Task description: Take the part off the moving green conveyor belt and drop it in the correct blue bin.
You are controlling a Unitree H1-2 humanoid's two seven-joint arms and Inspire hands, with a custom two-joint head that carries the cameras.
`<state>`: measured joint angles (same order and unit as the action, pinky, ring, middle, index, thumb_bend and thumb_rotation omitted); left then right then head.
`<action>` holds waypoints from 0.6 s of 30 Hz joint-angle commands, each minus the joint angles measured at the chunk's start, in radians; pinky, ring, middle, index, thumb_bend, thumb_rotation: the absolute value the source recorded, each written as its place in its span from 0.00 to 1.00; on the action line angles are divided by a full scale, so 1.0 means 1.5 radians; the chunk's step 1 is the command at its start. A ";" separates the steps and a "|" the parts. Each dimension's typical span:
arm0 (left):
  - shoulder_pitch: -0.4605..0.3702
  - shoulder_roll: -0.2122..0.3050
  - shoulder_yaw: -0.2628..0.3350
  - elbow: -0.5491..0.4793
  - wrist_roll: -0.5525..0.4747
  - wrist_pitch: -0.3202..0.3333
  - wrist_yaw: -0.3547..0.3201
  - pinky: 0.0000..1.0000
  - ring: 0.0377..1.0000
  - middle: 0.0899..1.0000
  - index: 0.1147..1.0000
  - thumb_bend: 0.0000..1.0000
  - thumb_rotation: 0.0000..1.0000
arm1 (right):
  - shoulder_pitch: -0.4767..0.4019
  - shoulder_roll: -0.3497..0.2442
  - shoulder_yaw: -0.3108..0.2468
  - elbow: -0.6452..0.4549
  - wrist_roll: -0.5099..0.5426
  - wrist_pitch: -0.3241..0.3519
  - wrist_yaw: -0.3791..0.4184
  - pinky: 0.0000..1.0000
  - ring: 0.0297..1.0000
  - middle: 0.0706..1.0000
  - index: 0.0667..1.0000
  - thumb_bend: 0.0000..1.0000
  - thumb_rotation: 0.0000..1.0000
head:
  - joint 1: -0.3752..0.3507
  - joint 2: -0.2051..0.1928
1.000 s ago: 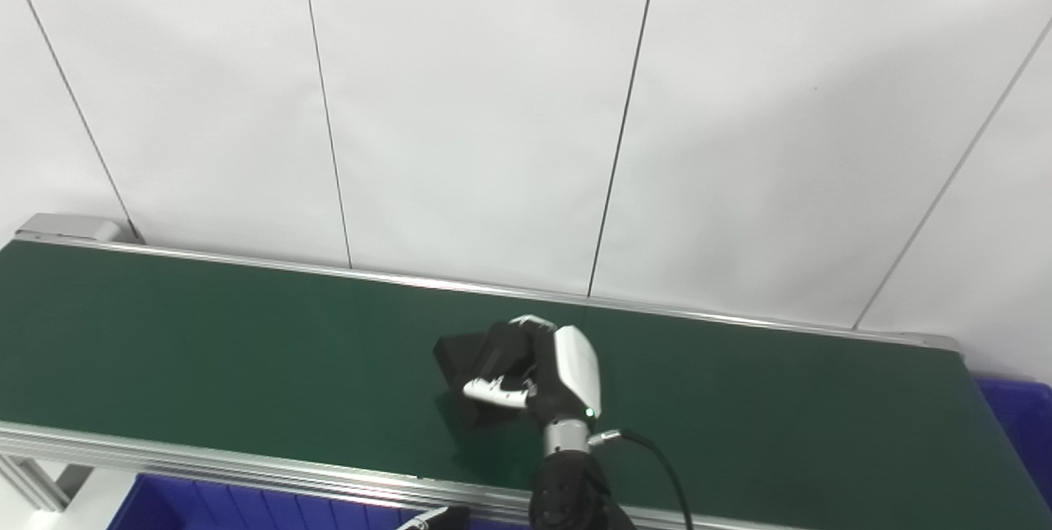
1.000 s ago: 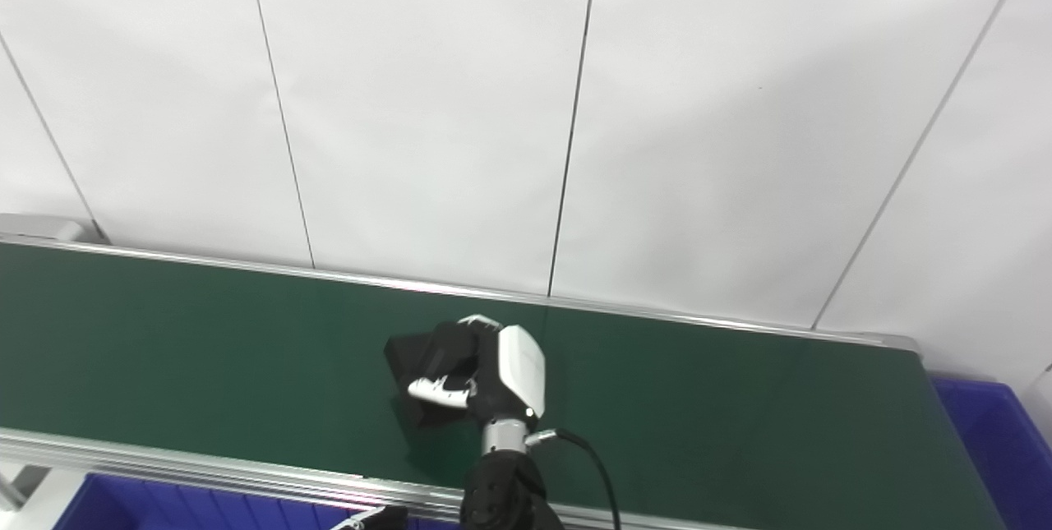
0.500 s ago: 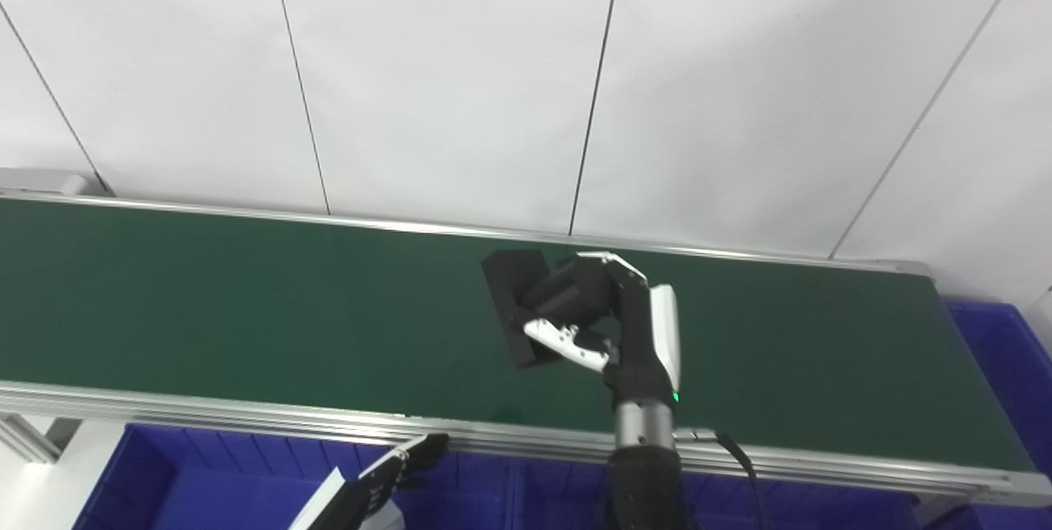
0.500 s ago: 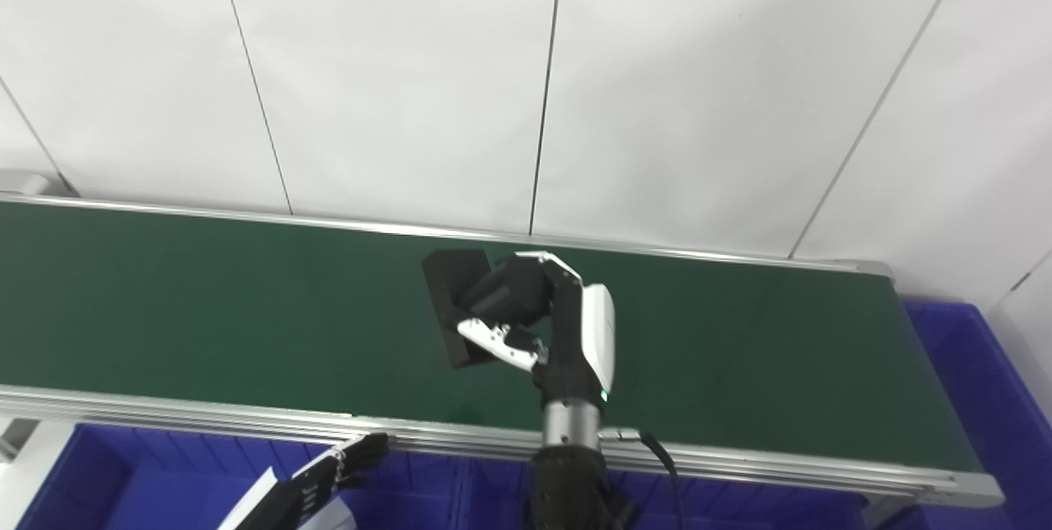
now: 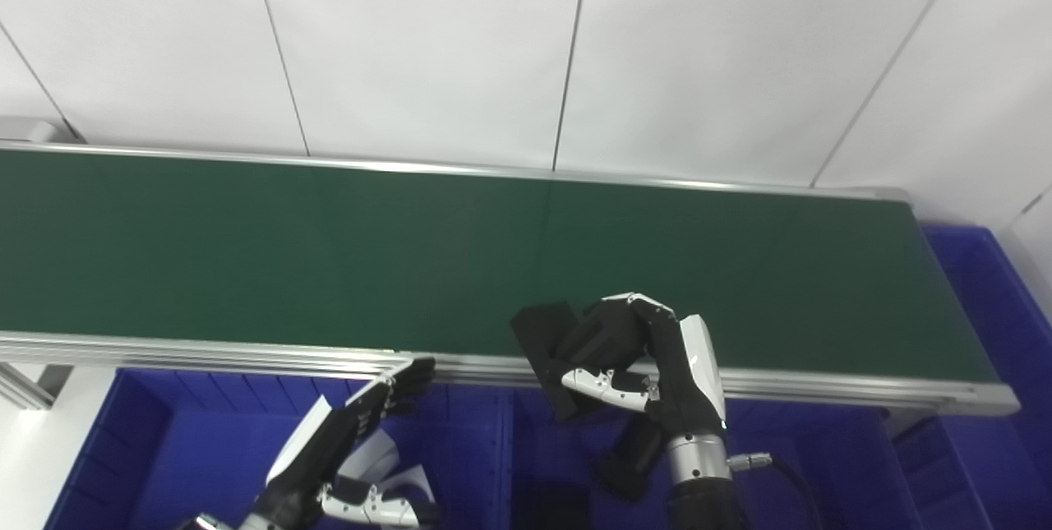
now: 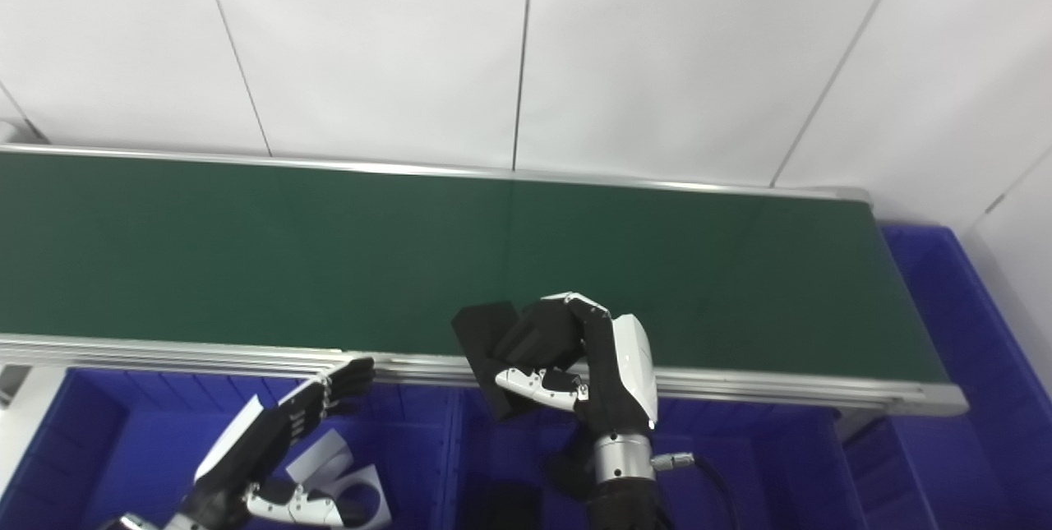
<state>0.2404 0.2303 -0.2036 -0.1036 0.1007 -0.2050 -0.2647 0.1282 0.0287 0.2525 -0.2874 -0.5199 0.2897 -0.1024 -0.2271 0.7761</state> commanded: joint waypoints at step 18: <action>-0.002 -0.007 0.011 -0.055 0.007 0.027 0.010 0.78 0.85 0.89 0.92 0.94 0.27 | 0.007 -0.122 0.021 -0.045 -0.194 0.120 0.208 0.32 0.36 0.44 0.54 0.50 0.00 | -0.013 0.032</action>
<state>0.2497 0.2172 -0.1945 -0.1432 0.1140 -0.1596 -0.2558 0.1579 -0.1577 0.2854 -0.3200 -0.7594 0.4727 0.1918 -0.2439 0.8222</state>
